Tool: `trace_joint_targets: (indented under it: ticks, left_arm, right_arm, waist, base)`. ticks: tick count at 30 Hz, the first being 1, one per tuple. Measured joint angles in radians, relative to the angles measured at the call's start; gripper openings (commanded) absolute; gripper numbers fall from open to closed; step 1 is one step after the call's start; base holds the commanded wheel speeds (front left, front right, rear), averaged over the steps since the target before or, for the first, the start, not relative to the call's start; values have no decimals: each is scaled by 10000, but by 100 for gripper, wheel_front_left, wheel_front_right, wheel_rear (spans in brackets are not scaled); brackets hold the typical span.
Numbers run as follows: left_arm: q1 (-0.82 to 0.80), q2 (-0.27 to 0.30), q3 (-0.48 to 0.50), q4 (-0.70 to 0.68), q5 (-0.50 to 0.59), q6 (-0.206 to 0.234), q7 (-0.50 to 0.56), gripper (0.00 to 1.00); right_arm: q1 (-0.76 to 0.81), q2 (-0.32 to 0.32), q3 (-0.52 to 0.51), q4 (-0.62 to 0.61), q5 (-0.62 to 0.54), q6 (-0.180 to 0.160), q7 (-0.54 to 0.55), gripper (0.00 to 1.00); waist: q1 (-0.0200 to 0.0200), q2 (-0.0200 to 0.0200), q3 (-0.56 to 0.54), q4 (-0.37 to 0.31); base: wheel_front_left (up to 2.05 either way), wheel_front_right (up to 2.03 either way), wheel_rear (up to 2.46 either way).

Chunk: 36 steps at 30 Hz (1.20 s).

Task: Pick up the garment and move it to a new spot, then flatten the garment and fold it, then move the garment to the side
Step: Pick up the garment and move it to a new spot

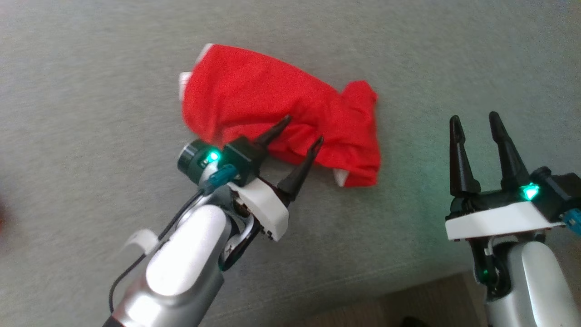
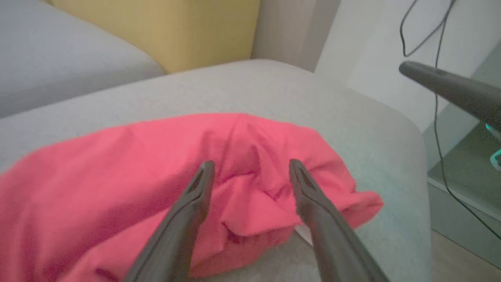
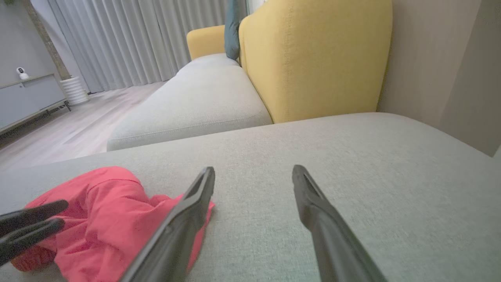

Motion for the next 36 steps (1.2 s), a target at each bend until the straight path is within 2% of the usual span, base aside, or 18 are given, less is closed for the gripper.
trace_joint_targets:
  ticks: [3,7,12,14,22,36]
  left_arm:
    - [24,58,136,-426,0,163,-554,100]
    - [424,184,593,-926,-29,679,-1129,100]
    - [1142,552,1960,-1177,-558,1549,-1473,100]
    - [1290,771,2504,-1277,-696,1756,-1526,100]
    - [2285,1392,3745,-1448,-968,1843,-1574,100]
    - [4060,1601,3701,-2040,-522,1749,-1574,100]
  right_arm:
    - [2,2,-54,-25,-196,0,121,100]
    - [37,0,-167,-104,-416,0,370,100]
    - [57,0,-226,-282,-602,-2,650,100]
    - [72,0,-249,-353,-692,-2,759,100]
    - [406,2,-330,-491,-834,0,1039,100]
    - [1579,4,-410,-600,-934,-2,1356,100]
  waist:
    - [0,0,-230,439]
    - [-1,0,-592,1034]
    - [-1,0,-1031,1763]
    - [-1,0,-1185,2018]
    - [-2,0,-1677,2616]
    - [-2,0,-2563,2474]
  base:
    - [0,0,0]
    - [0,0,0]
    - [0,0,0]
    - [0,0,0]
    - [0,0,0]
    - [0,0,0]
